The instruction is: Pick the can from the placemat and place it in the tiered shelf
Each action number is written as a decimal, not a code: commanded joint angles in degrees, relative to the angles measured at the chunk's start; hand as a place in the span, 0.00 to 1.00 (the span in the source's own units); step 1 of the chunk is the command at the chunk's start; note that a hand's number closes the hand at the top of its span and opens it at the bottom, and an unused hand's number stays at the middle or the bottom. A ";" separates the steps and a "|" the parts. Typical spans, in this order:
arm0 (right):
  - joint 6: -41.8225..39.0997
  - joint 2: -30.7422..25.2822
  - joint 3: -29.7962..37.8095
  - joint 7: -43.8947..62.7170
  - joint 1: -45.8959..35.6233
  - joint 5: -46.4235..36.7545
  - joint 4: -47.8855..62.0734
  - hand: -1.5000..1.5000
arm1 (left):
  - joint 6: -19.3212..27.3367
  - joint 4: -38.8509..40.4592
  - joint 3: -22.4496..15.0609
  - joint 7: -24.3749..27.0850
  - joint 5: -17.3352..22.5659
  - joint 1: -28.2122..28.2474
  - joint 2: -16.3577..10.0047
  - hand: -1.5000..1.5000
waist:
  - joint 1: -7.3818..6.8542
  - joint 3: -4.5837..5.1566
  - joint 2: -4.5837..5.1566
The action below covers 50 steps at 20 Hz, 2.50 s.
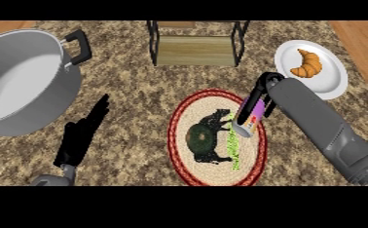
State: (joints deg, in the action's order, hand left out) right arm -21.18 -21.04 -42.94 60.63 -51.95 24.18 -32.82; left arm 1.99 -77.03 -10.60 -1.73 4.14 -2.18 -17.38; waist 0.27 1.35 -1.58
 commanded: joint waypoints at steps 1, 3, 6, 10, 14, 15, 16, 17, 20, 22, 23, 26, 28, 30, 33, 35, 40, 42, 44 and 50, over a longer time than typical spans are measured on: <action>-1.88 -1.32 -0.43 2.67 1.08 -2.44 0.45 1.00 | 0.24 -3.75 -1.29 -1.79 -0.87 2.00 0.54 0.50 | -0.71 -1.36 1.44; 1.10 -0.31 0.09 3.38 -0.21 -3.60 1.68 1.00 | -1.17 -4.78 -0.14 -2.68 0.26 2.57 -0.79 0.50 | -1.03 -1.35 1.50; 6.08 -1.23 -1.74 1.22 -1.37 -9.16 -3.27 1.00 | 0.39 -0.61 -0.13 -1.52 -0.94 -0.88 2.20 0.50 | -0.10 -1.31 1.39; 20.26 -1.48 -8.39 -7.63 -5.76 -21.53 -14.23 1.00 | 1.64 -1.95 0.16 -1.41 -1.56 1.60 1.03 0.50 | 1.54 -1.27 -0.49; 31.21 -3.15 -10.10 -5.82 -6.20 -29.26 -22.10 1.00 | 0.75 -0.46 0.65 1.18 -1.05 4.32 0.76 0.50 | 2.74 -1.24 -0.33; 33.59 -1.82 -10.64 -2.92 -5.65 -30.49 -25.28 1.00 | 1.51 -0.11 0.72 0.60 -1.18 4.42 1.30 0.50 | 3.03 -1.24 -0.36; 34.11 -5.11 -10.90 -2.74 -5.36 -32.20 -28.05 1.00 | 1.23 -1.45 1.63 -0.31 -0.58 4.22 0.31 0.50 | 3.53 -1.29 -0.56; 33.52 -6.29 -10.31 0.68 -7.62 -33.13 -30.43 1.00 | 1.11 -2.05 0.88 0.59 -0.72 5.47 0.89 0.50 | 3.06 -1.25 -0.47; 34.40 -9.53 -10.93 7.26 -9.09 -37.86 -38.32 1.00 | 0.98 -2.62 1.62 -0.16 -0.63 5.65 -0.03 0.50 | 3.44 -1.26 -0.54; 36.74 -12.57 -9.98 8.08 -8.73 -41.35 -42.31 1.00 | 2.23 -2.77 0.59 -1.32 -1.48 4.57 1.57 0.50 | 3.63 -1.32 -0.25; 37.32 -12.27 -6.82 9.25 -11.48 -40.89 -44.13 1.00 | 0.79 -1.31 2.93 0.05 -0.38 3.37 -0.48 0.50 | 3.63 -1.27 -0.23; 40.82 -13.65 -2.38 11.25 -12.70 -43.93 -48.51 1.00 | 1.18 -1.64 1.49 0.53 -1.14 5.15 0.69 0.50 | 3.31 -1.34 -0.24; 40.84 -15.27 0.27 12.20 -12.88 -46.63 -48.27 1.00 | 0.64 -1.60 0.93 0.95 -1.49 4.26 0.98 0.50 | 2.14 -1.32 0.50; 37.96 -14.77 2.57 13.95 -14.35 -47.43 -49.42 1.00 | 0.90 0.24 0.61 0.20 -1.77 2.42 2.26 0.50 | 1.47 -1.29 0.93; 34.35 -16.25 5.92 13.17 -15.04 -48.60 -47.64 1.00 | -1.74 -3.75 1.06 2.73 -1.48 7.03 -0.88 0.50 | -0.32 -1.31 1.12; 34.07 -14.52 7.10 12.29 -15.56 -51.10 -45.24 1.00 | -1.53 -0.72 1.71 1.87 -1.57 2.64 0.35 0.50 | -0.24 -1.29 1.42; 32.54 -11.45 11.66 6.04 -20.59 -52.74 -31.72 1.00 | -1.50 -5.30 0.40 -3.29 -1.74 1.88 1.24 0.50 | -1.42 -1.32 1.63; 32.97 -10.09 14.47 2.26 -24.07 -52.71 -24.74 1.00 | -1.64 0.49 1.30 0.18 -2.32 -0.76 2.07 0.50 | -1.56 -1.26 2.00; 33.52 -8.93 16.05 -3.18 -24.39 -53.12 -18.87 1.00 | -1.23 -0.70 0.35 -2.62 -3.10 -1.83 2.81 0.50 | -1.69 -1.30 2.03; 33.51 -4.58 18.73 -15.37 -29.35 -54.50 -2.34 1.00 | -1.17 -1.44 0.75 -1.51 -3.84 -1.57 3.00 0.50 | -2.76 -1.30 2.33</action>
State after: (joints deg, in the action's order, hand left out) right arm 12.96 -27.70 -26.46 50.90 -77.78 -29.72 -44.55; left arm 0.48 -77.95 -9.77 -2.36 0.94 -3.10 -14.80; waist -1.92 0.02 0.55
